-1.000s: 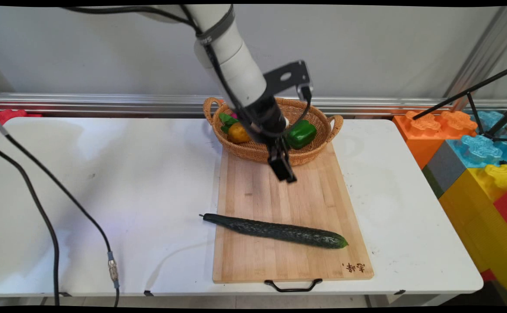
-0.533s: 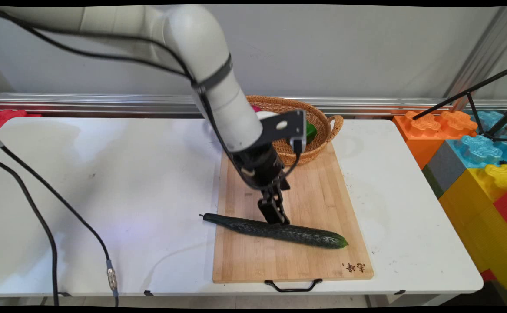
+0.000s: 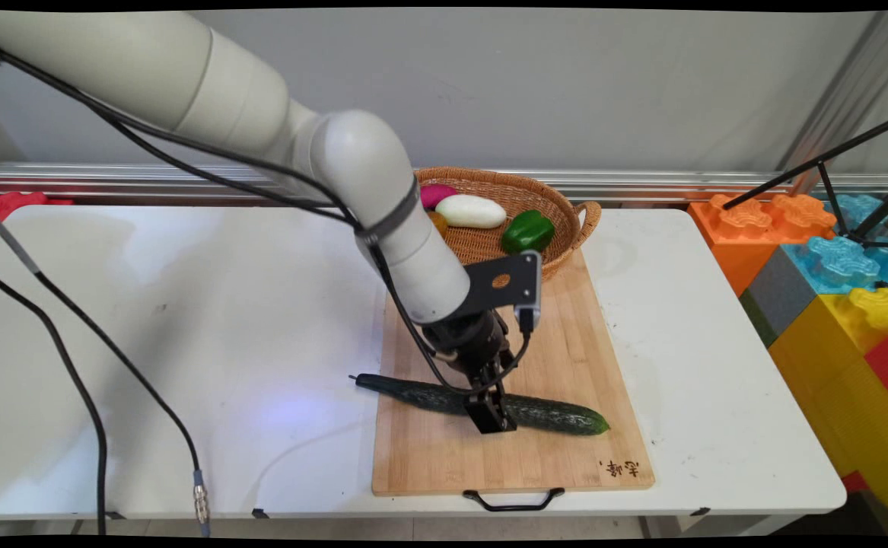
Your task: Pick up the cucumber from the cutting board, then place the picked object in the vegetable basket
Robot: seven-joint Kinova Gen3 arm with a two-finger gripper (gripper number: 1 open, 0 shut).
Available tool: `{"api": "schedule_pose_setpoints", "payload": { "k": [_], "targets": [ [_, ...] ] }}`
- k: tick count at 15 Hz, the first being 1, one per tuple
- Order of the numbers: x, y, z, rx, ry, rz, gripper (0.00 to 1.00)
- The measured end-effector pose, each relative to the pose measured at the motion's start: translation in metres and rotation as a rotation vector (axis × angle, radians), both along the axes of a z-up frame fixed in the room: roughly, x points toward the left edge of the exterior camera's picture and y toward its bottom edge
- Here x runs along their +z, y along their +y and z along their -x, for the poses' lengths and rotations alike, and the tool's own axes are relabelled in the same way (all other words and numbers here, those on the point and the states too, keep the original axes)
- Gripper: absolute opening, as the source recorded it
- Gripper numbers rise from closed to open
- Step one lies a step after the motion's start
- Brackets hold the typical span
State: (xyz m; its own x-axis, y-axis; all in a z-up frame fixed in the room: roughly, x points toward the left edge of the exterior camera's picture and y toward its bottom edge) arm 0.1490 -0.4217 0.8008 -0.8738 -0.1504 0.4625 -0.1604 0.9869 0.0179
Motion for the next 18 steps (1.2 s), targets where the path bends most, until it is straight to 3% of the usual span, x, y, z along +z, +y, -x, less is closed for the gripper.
{"api": "schedule_pose_setpoints", "payload": {
  "k": [5,6,13,18],
  "targets": [
    [-0.018,0.003,0.004,-0.005,0.006,0.027,1.0],
    [-0.021,0.004,0.005,-0.009,0.01,0.031,0.0],
    [-0.028,0.008,0.007,-0.024,0.025,0.04,0.0],
    [-0.005,0.007,0.012,-0.017,0.041,0.03,0.0]
  ]
}}
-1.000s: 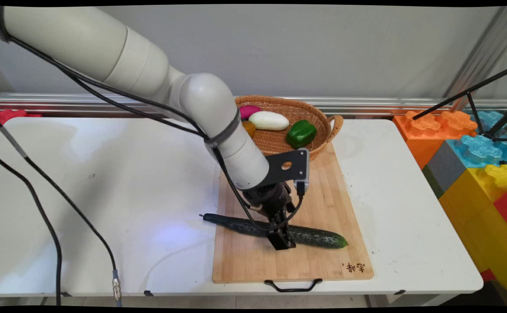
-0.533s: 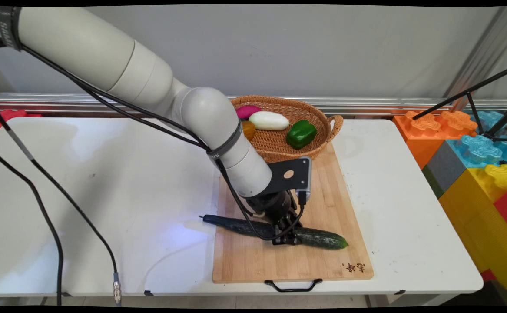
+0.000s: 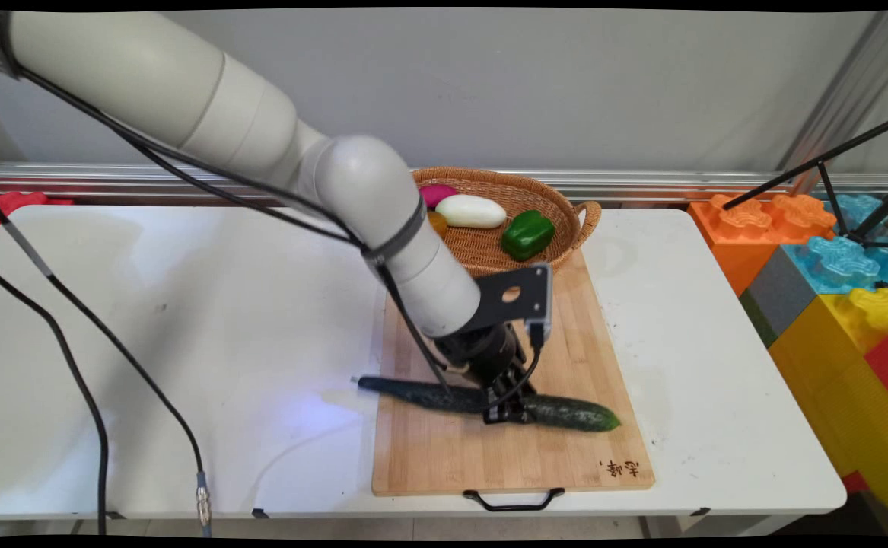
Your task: Place the picked object in the vegetable basket
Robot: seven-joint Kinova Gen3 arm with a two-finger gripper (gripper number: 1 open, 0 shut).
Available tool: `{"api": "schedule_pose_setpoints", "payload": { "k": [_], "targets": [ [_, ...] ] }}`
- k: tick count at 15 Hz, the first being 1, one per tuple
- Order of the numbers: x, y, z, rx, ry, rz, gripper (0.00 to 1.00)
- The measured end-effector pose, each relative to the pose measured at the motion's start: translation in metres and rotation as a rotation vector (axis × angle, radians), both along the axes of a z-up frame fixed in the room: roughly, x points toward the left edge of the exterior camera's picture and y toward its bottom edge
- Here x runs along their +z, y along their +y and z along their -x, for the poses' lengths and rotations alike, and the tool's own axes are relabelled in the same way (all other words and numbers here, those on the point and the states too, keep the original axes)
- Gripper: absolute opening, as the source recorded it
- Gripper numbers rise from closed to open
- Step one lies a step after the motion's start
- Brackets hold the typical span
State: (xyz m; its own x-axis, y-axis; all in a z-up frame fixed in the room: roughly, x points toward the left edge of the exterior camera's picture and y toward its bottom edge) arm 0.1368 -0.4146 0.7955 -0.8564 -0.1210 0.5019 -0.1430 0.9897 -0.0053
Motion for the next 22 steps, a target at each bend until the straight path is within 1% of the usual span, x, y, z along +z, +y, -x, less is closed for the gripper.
{"api": "schedule_pose_setpoints", "payload": {
  "k": [3,5,7,10,12,14,15,17,20,22],
  "targets": [
    [0.035,-0.005,0.006,0.013,0.013,-0.003,0.0],
    [0.057,-0.013,0.009,0.032,0.018,0.001,0.0],
    [0.074,-0.026,0.011,0.071,0.027,0.011,0.0],
    [0.091,-0.055,0.006,0.174,0.042,0.044,0.0],
    [0.098,-0.085,-0.005,0.277,0.05,0.084,0.0],
    [0.102,-0.109,-0.016,0.36,0.053,0.118,0.0],
    [0.102,-0.117,-0.019,0.385,0.054,0.129,0.0],
    [0.103,-0.138,-0.029,0.457,0.053,0.154,0.0],
    [0.096,-0.17,-0.04,0.546,0.049,0.181,0.0],
    [0.088,-0.187,-0.044,0.574,0.042,0.192,0.0]
  ]
}}
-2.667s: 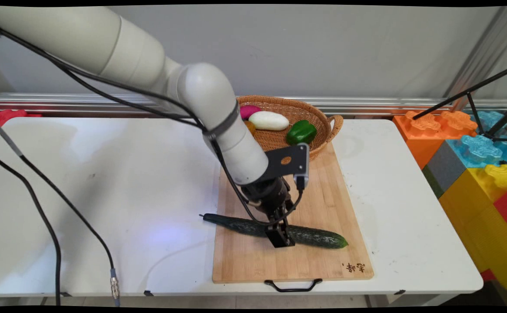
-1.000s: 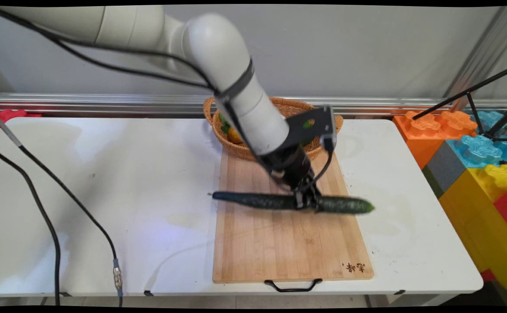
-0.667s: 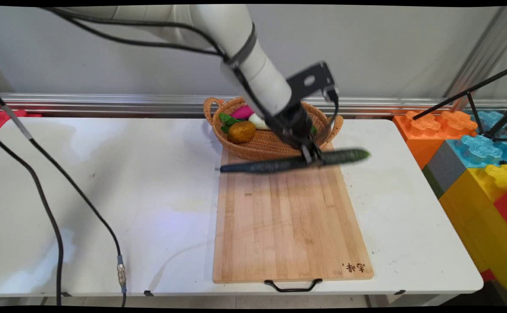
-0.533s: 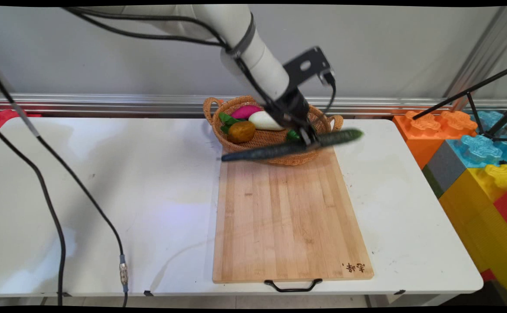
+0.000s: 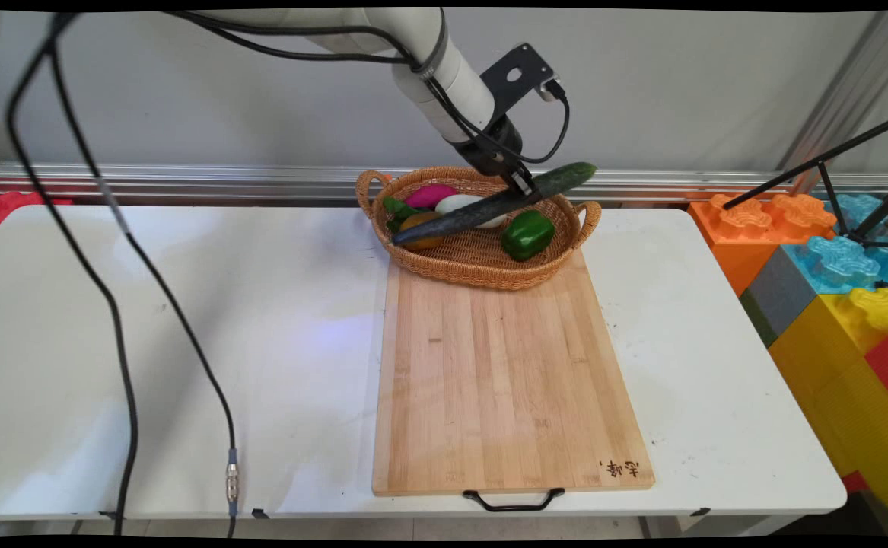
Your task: Place the picked object in the vegetable basket
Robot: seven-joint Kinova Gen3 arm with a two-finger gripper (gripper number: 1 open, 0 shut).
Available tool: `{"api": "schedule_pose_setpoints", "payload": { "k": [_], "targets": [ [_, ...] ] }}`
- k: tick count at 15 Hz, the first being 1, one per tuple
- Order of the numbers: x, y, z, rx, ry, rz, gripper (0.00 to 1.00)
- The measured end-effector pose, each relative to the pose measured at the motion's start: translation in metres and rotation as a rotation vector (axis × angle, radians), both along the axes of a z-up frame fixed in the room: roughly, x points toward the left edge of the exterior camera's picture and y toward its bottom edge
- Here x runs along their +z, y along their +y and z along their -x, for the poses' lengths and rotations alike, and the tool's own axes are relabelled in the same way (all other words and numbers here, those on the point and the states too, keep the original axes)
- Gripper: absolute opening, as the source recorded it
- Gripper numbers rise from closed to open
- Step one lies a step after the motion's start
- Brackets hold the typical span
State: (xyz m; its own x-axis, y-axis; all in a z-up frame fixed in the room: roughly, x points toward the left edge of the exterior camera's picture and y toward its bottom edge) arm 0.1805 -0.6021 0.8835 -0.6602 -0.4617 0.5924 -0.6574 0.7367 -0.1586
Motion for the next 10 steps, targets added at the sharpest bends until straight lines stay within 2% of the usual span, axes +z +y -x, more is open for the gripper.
{"api": "schedule_pose_setpoints", "payload": {
  "k": [10],
  "targets": [
    [-0.063,-0.051,0.014,0.0,-0.025,0.007,0.0]
  ]
}}
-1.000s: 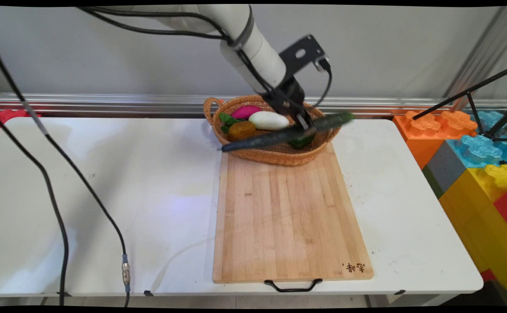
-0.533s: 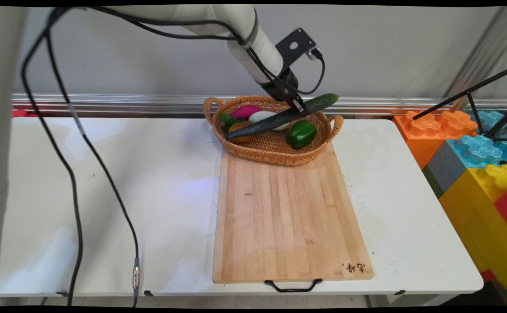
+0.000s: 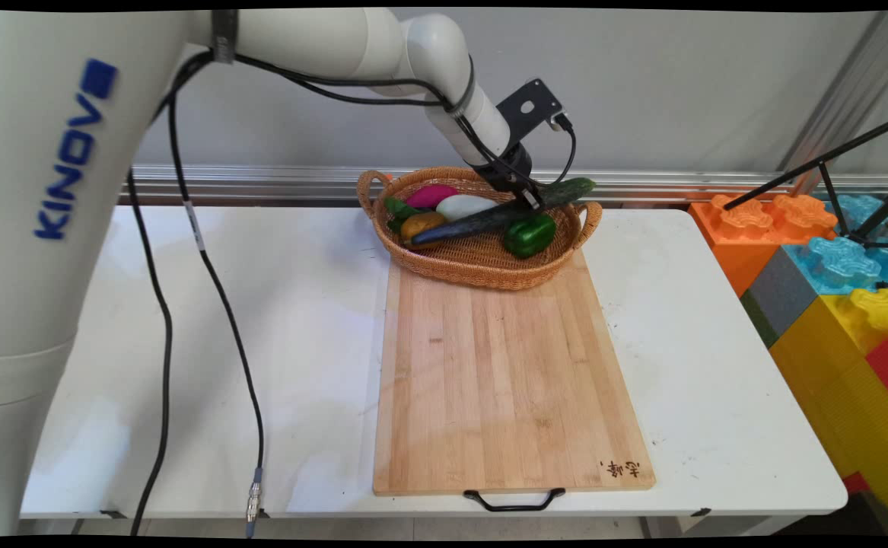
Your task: Place the picked object in the vegetable basket
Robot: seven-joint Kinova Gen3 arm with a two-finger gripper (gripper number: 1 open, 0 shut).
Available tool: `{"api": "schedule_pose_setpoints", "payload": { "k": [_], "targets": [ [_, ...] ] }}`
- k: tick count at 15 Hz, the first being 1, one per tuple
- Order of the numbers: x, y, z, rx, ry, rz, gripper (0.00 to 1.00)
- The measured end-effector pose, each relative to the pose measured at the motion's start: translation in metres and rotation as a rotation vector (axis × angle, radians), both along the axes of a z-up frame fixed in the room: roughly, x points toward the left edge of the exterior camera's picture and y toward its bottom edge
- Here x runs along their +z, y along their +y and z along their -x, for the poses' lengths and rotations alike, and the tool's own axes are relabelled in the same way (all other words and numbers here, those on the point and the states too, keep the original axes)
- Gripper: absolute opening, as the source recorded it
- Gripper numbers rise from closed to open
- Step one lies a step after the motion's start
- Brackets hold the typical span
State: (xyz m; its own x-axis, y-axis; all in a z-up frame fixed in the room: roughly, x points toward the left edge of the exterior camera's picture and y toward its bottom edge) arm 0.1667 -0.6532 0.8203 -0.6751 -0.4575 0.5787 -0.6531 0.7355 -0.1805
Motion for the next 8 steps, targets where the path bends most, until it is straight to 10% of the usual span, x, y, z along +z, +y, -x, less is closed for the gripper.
{"api": "schedule_pose_setpoints", "payload": {
  "k": [1,2,8],
  "targets": [
    [-0.0037,-0.0029,-0.0002,-0.002,-0.004,0.002,0.0],
    [-0.007,-0.005,0.0004,-0.007,-0.008,0.002,1.0],
    [-0.0103,-0.0112,0.0033,-0.017,-0.022,0.004,1.0]
  ]
}}
